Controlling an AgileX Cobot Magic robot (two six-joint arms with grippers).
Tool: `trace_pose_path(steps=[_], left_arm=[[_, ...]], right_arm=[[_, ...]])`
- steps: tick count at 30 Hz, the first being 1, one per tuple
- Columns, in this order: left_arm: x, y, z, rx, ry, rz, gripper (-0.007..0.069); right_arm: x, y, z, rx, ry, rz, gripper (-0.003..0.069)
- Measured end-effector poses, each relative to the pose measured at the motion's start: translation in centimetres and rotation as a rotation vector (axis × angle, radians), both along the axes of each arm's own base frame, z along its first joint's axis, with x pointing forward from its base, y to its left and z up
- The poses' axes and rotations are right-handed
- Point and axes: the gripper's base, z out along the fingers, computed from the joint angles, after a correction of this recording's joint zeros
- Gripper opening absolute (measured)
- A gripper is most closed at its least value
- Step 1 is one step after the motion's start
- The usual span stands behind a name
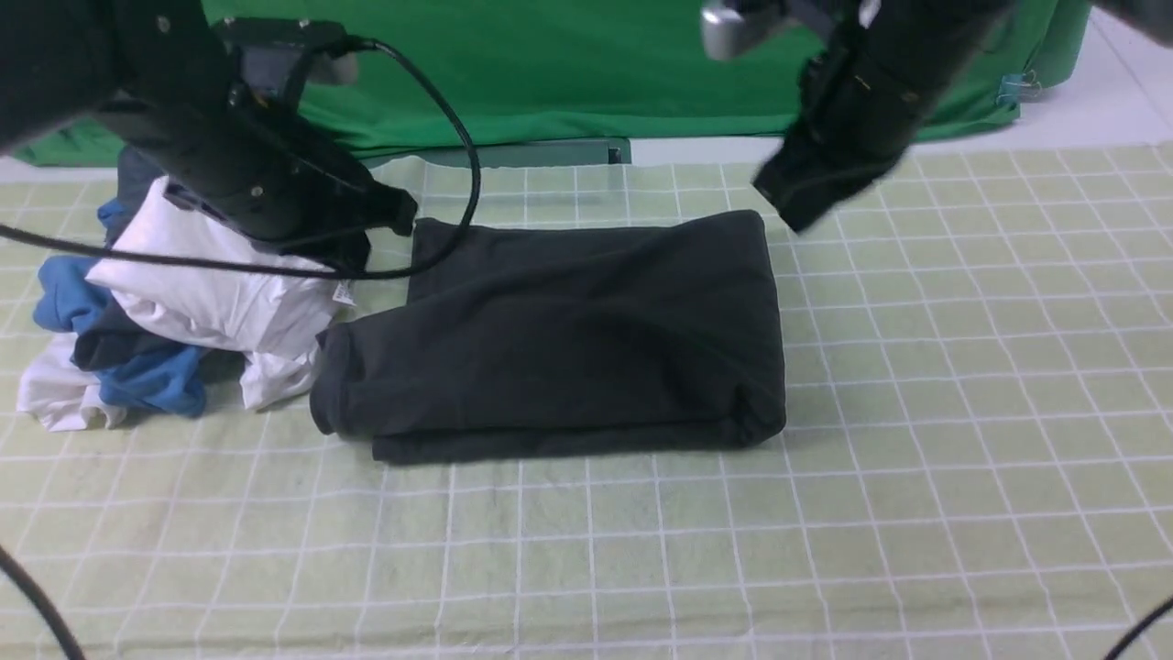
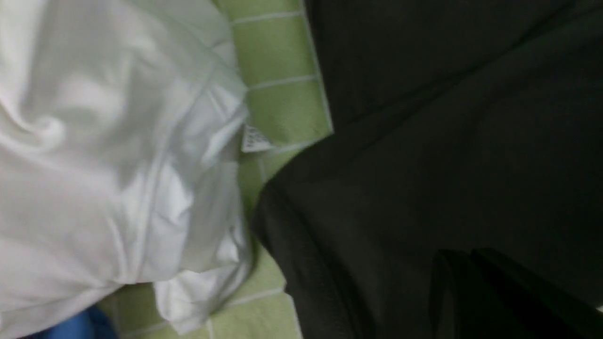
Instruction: Fold a long-sleeved shirt over a green coffee tablecloth.
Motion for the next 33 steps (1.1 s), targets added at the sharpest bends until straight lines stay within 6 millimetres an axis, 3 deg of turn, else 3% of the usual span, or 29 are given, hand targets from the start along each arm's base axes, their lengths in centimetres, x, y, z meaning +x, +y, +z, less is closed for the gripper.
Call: trace_pose_path(steps=[3,6,8,10,12,16,20,28,33], left_arm=[[-0.7,-0.3,-1.5,-0.033,0.044,-0.015,0.0006],[-1.6,-0.3,-3.8,-0.045,0.077,-0.011,0.0005],[-1.9,-0.2,-4.3,-0.045,0.089,-0.008,0.0004],[-2.0,-0.2,-4.7,-0.046,0.101,-0.008,0.0004],[-2.1,-0.2,-4.7,-0.046,0.109,-0.009,0.0004],[-2.1,-0.3,-4.7,-0.057,0.114,-0.005,0.0004],[-2.2,-0.4,-4.7,-0.069,0.125,-0.002,0.0004],[-2.3,-0.6,-4.7,-0.092,0.140,0.004,0.0004],[-2.3,-0.6,-4.6,-0.100,0.141,0.007,0.0004]], right_arm=[[-1.4,-0.4,-1.0,-0.005,0.060,0.012,0.0011],[-2.5,-0.5,-4.1,0.004,0.127,0.041,0.0157],[-2.6,-0.4,-5.5,0.016,0.127,0.054,0.0244],[-2.6,0.1,-7.1,0.023,0.110,0.076,0.0382],[-2.7,0.7,-7.8,0.026,0.090,0.105,0.0451],[-3.0,2.6,-8.2,0.026,0.017,0.200,0.0500],[-3.0,3.3,-8.6,-0.023,-0.033,0.227,0.0473],[-2.6,3.1,-10.1,-0.076,-0.010,0.233,0.0300],[-2.4,2.5,-10.6,-0.140,-0.006,0.269,0.0062]])
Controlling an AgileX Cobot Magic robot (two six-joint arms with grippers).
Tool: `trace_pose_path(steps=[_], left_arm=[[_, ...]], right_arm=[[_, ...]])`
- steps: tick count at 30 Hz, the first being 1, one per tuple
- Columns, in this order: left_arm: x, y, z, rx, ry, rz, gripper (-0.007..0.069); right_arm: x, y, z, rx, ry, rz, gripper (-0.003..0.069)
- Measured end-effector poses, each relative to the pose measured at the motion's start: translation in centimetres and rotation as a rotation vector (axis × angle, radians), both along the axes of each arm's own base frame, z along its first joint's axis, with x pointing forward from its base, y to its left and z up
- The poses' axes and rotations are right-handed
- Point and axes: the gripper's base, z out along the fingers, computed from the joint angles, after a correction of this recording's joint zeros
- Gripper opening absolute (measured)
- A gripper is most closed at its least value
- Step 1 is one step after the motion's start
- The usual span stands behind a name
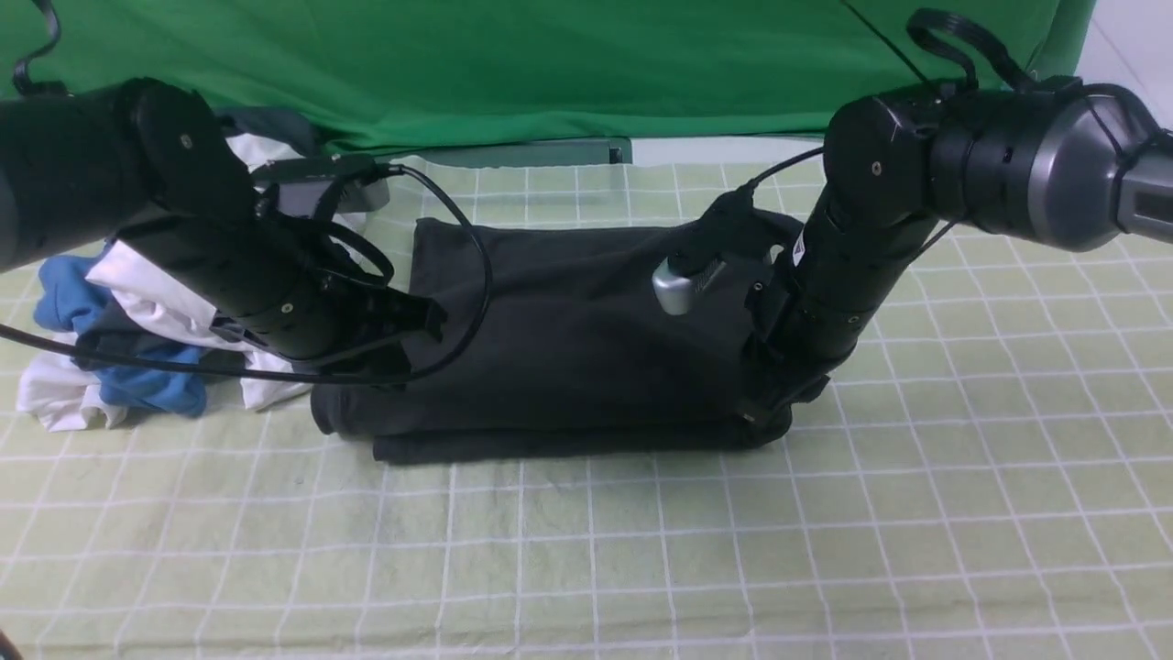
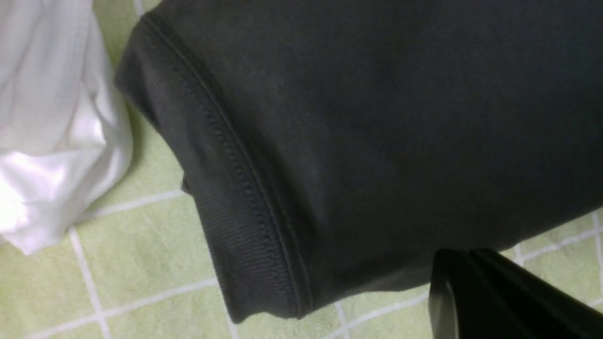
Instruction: Fold a long-sleeved shirt over a green coffee tablecloth.
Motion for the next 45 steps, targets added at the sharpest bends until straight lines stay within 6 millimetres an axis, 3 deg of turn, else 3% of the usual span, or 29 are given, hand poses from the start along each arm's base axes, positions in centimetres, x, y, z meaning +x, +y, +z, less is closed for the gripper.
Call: trace_pose_path(steps=[2,13,18,21,24,27,30,34,38,45], left_arm=[[-0.1,0.0,0.2,-0.001,-0.004,-0.001,0.0004],[-1.4,0.2,3.8,-0.025,-0.102,0.019,0.0004],[-2.1,0.2,4.8,-0.032,-0.113,0.019,0.0004],[-2.3,0.2,5.0,-0.034,-0.105,0.015,0.0006],[-2.4,0.2,5.1,-0.033,-0.104,0.014,0.0006],[-2.4,0.2,5.1,-0.033,-0.104,0.015,0.0007],[-2.3,0.3,5.1,-0.032,-0.118,0.019,0.0007],[-2.2,0.2,5.2,-0.039,-0.131,0.026,0.0007],[-2.3,0.3,5.1,-0.033,-0.113,0.018,0.0007],[-3.0,0.5,4.8,0.014,-0.041,-0.022,0.0007]], right_arm=[[-0.1,-0.5,-0.1,-0.026,0.022,0.000,0.0028],[-0.7,-2.0,-0.2,-0.095,0.146,-0.019,0.0025],[-0.9,-2.3,-0.2,-0.126,0.170,-0.048,0.0118],[-1.2,-3.1,-0.1,-0.214,0.206,-0.074,0.0272],[-1.2,-3.8,0.5,-0.273,0.180,-0.145,0.0321],[-1.5,-4.2,2.4,-0.261,0.123,-0.202,0.0244],[-1.3,-3.7,5.2,-0.104,-0.021,-0.242,0.0065],[-0.7,-2.3,6.4,0.094,-0.112,-0.242,0.0009],[0.0,-1.0,4.5,0.169,-0.062,-0.231,-0.0002],[0.4,-0.8,-2.0,0.026,0.144,-0.247,-0.0004]])
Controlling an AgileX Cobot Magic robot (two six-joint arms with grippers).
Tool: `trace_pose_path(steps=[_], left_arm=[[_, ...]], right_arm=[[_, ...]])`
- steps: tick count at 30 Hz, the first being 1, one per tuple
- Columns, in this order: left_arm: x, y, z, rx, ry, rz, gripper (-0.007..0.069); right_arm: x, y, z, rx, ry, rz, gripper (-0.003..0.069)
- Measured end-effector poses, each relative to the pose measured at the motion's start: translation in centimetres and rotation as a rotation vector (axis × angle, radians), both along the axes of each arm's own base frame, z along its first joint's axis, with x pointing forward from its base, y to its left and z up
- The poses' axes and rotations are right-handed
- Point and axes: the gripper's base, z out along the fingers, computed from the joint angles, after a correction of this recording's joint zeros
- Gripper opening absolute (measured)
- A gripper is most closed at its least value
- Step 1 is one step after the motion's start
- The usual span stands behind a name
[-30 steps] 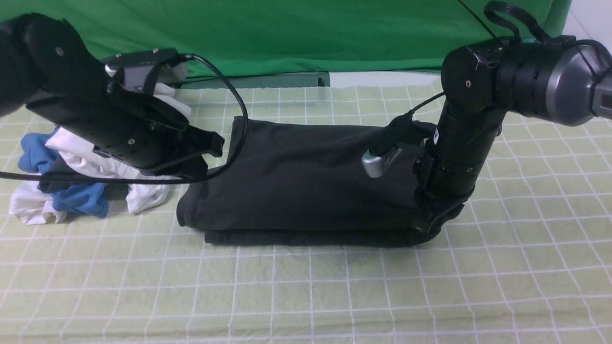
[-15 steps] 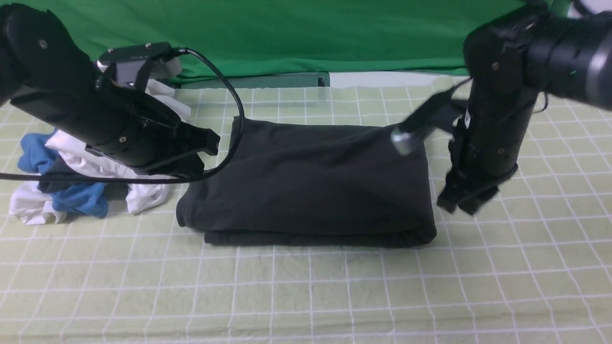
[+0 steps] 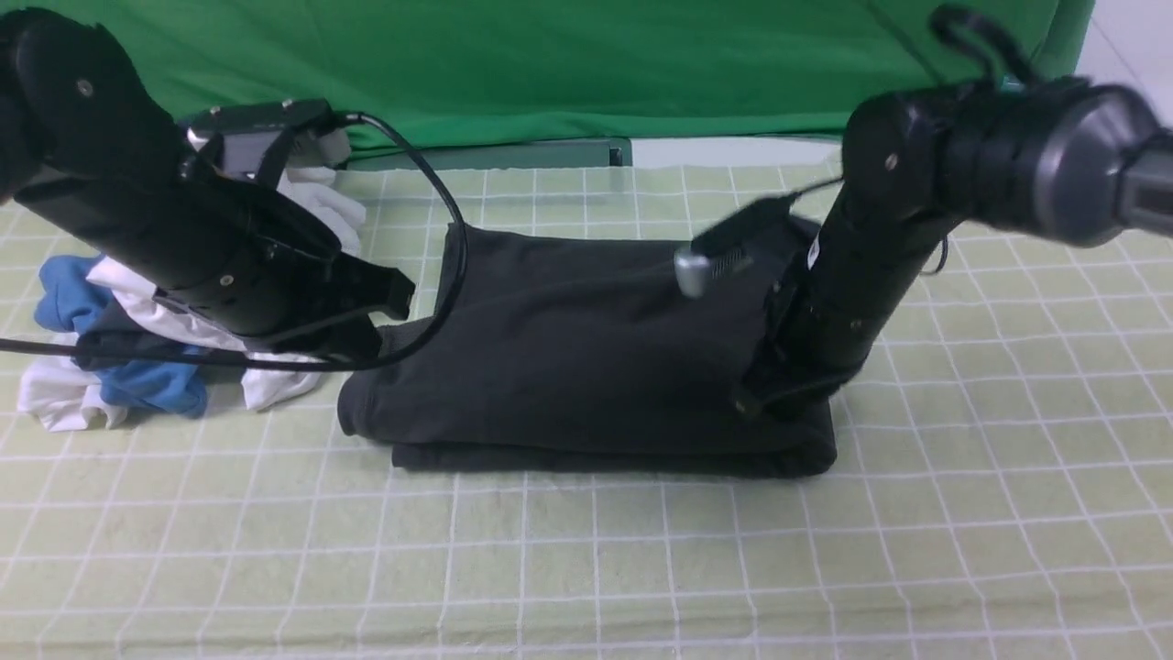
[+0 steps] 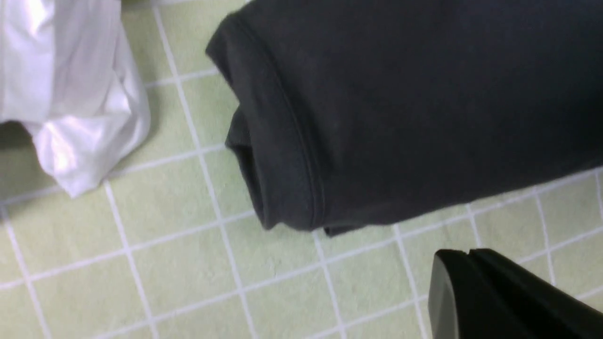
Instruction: Fold a long-sleeved shirt over a green coffee tablecloth.
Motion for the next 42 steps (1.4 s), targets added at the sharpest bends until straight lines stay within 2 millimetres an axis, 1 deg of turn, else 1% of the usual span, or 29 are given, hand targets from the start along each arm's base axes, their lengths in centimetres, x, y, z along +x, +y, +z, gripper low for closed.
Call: trace_pose_path(steps=[3,7,9,12,13,14,15,16,19,20,21,23,24,26,27,28,30,31,32,33,34,35,36,37,38,39,40,41,42], left_arm=[[-0.2,0.0,0.0,0.007,0.020,-0.006,0.0007],[-0.6,0.1,0.3,0.009,0.026,-0.013,0.0007],[-1.3,0.3,1.4,0.017,0.000,-0.020,0.0007],[-2.5,0.5,3.2,0.022,-0.054,-0.026,0.0007],[-3.3,0.6,4.3,0.018,-0.092,-0.026,0.0007],[-3.9,0.7,5.1,0.015,-0.120,-0.027,0.0008],[-4.9,0.9,6.4,0.009,-0.167,-0.026,0.0008],[-5.8,1.0,7.5,0.004,-0.209,-0.025,0.0009],[-8.4,1.3,10.1,-0.010,-0.319,-0.024,0.0011],[-8.6,1.4,10.3,-0.011,-0.328,-0.024,0.0011],[-10.5,1.6,11.7,-0.020,-0.398,-0.023,0.0011],[-12.9,2.0,13.4,-0.032,-0.488,-0.021,0.0011],[-14.2,2.2,14.2,-0.038,-0.532,-0.020,0.0011],[-16.5,2.5,15.2,-0.049,-0.616,-0.016,0.0011],[-18.0,2.7,15.4,-0.056,-0.665,-0.011,0.0011],[-18.6,2.8,15.5,-0.058,-0.682,-0.010,0.0011],[-21.7,3.3,15.1,-0.073,-0.776,0.000,0.0011],[-22.5,3.4,14.8,-0.077,-0.805,0.006,0.0011],[-22.6,3.5,14.4,-0.077,-0.803,0.007,0.0011],[-24.0,3.7,13.6,-0.085,-0.853,0.017,0.0011],[-24.5,3.8,12.5,-0.089,-0.875,0.027,0.0011],[-24.8,3.9,12.4,-0.091,-0.888,0.028,0.0011],[-25.4,4.1,10.6,-0.096,-0.916,0.043,0.0011],[-25.7,4.1,9.6,-0.099,-0.932,0.051,0.0011],[-25.8,4.2,9.7,-0.101,-0.945,0.053,0.0011],[-26.0,4.3,7.8,-0.103,-0.958,0.066,0.0011],[-26.0,4.3,7.2,-0.105,-0.967,0.072,0.0011],[-25.8,4.3,5.9,-0.105,-0.963,0.079,0.0011],[-25.7,4.4,5.2,-0.108,-0.969,0.087,0.0011]], right_arm=[[0.1,-0.3,-0.2,-0.021,0.008,-0.024,-0.0004],[-0.2,-1.0,0.8,-0.039,0.024,-0.037,-0.0004],[-0.9,-2.2,3.1,-0.041,0.019,-0.049,-0.0004],[-2.4,-3.5,6.8,-0.005,-0.057,-0.063,-0.0004],[-3.5,-4.2,8.8,0.020,-0.114,-0.068,-0.0004],[-4.0,-4.5,9.8,0.038,-0.151,-0.072,-0.0004],[-5.7,-5.3,12.2,0.077,-0.234,-0.075,-0.0004],[-7.0,-5.9,13.8,0.113,-0.308,-0.080,-0.0003],[-10.9,-7.7,17.9,0.227,-0.540,-0.096,-0.0001],[-11.6,-8.1,18.1,0.240,-0.567,-0.099,-0.0001],[-13.8,-9.1,19.3,0.300,-0.688,-0.109,-0.0001],[-16.6,-10.5,20.5,0.385,-0.855,-0.126,-0.0001],[-18.5,-11.5,20.8,0.431,-0.940,-0.138,-0.0001],[-20.8,-12.6,21.0,0.510,-1.069,-0.165,-0.0001],[-22.7,-13.5,20.7,0.559,-1.153,-0.176,-0.0001],[-22.9,-13.6,20.8,0.572,-1.175,-0.179,-0.0001],[-25.6,-15.0,19.7,0.644,-1.306,-0.192,-0.0001],[-26.4,-15.4,19.1,0.662,-1.340,-0.195,-0.0001],[-26.6,-15.4,19.0,0.663,-1.342,-0.195,-0.0001],[-27.5,-15.9,18.2,0.684,-1.372,-0.201,0.0000],[-28.2,-16.2,17.6,0.700,-1.392,-0.205,0.0001],[-28.2,-16.2,17.5,0.699,-1.390,-0.205,0.0001],[-28.9,-16.5,16.8,0.713,-1.408,-0.208,0.0003],[-29.2,-16.7,16.6,0.719,-1.418,-0.208,0.0004],[-29.3,-16.7,16.7,0.723,-1.420,-0.209,0.0005],[-29.7,-16.9,16.6,0.740,-1.436,-0.215,0.0008],[-29.8,-17.0,16.7,0.748,-1.442,-0.218,0.0011],[-30.0,-17.0,16.8,0.762,-1.454,-0.224,0.0015],[-30.1,-17.1,16.9,0.771,-1.460,-0.227,0.0018]])
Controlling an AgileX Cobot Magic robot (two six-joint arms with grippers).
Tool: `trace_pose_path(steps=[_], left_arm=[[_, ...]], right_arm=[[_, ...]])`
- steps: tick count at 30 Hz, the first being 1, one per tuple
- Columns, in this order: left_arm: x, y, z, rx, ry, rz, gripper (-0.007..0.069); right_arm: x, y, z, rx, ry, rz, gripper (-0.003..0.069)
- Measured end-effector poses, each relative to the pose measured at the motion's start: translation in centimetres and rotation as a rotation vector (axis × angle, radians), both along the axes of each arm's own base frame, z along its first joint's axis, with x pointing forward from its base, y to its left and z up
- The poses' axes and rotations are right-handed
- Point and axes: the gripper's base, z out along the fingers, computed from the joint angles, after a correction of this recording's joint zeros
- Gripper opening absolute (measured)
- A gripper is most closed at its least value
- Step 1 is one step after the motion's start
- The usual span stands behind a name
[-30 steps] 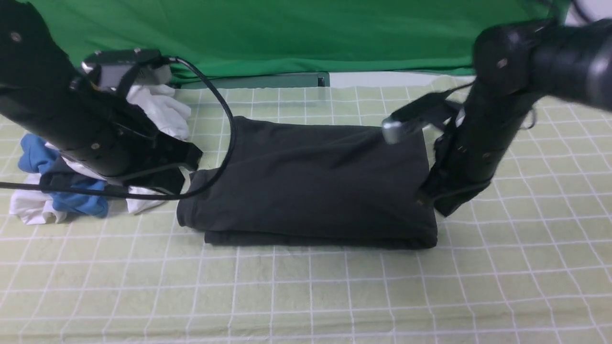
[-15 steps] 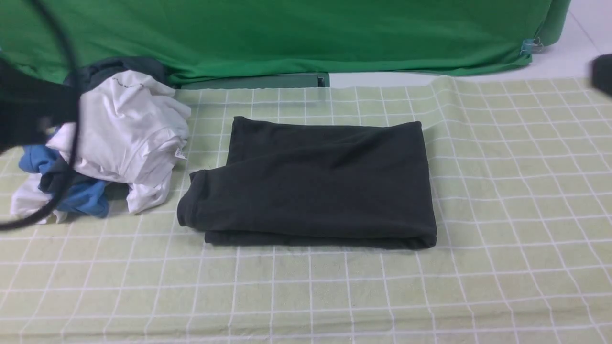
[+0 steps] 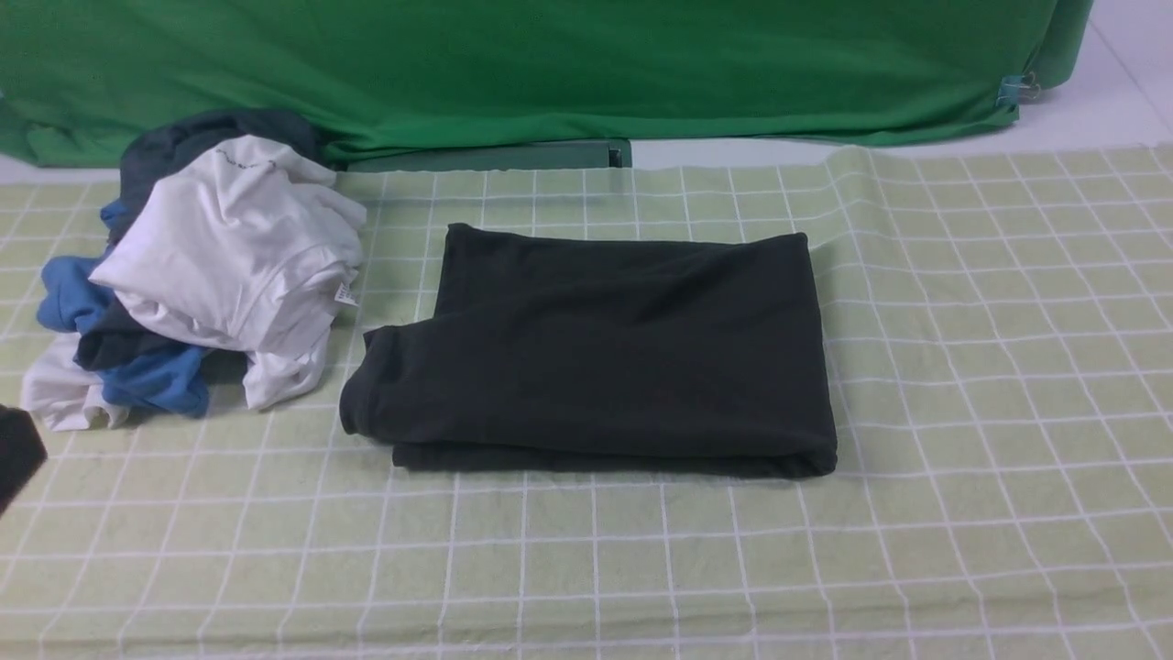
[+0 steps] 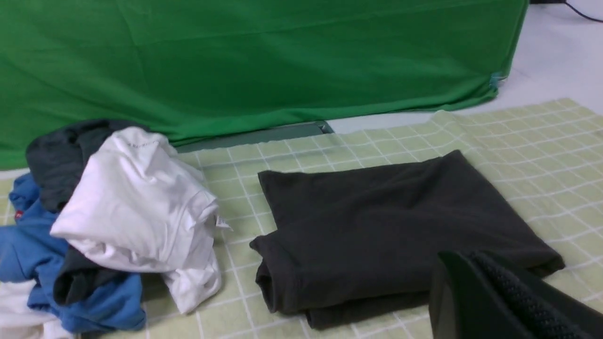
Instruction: Fold a long-sleeved shirt over a green coffee tablecloth.
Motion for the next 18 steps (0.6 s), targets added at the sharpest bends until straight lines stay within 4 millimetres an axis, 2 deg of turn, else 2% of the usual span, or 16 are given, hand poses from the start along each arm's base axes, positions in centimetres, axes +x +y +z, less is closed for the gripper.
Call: trace_pose_path(steps=[1,5,18], left_arm=[[0.3,0.0,-1.1,-0.007,0.007,0.005,0.0011],[1.3,0.0,-3.3,-0.032,-0.003,0.032,0.0011],[1.5,0.1,-3.9,-0.039,-0.012,0.041,0.0011]], right_arm=[[0.0,0.0,0.0,0.002,-0.004,0.000,0.0025],[0.0,0.0,0.1,0.004,-0.006,0.000,0.0056],[0.0,0.0,0.0,0.004,-0.003,0.000,0.0113]])
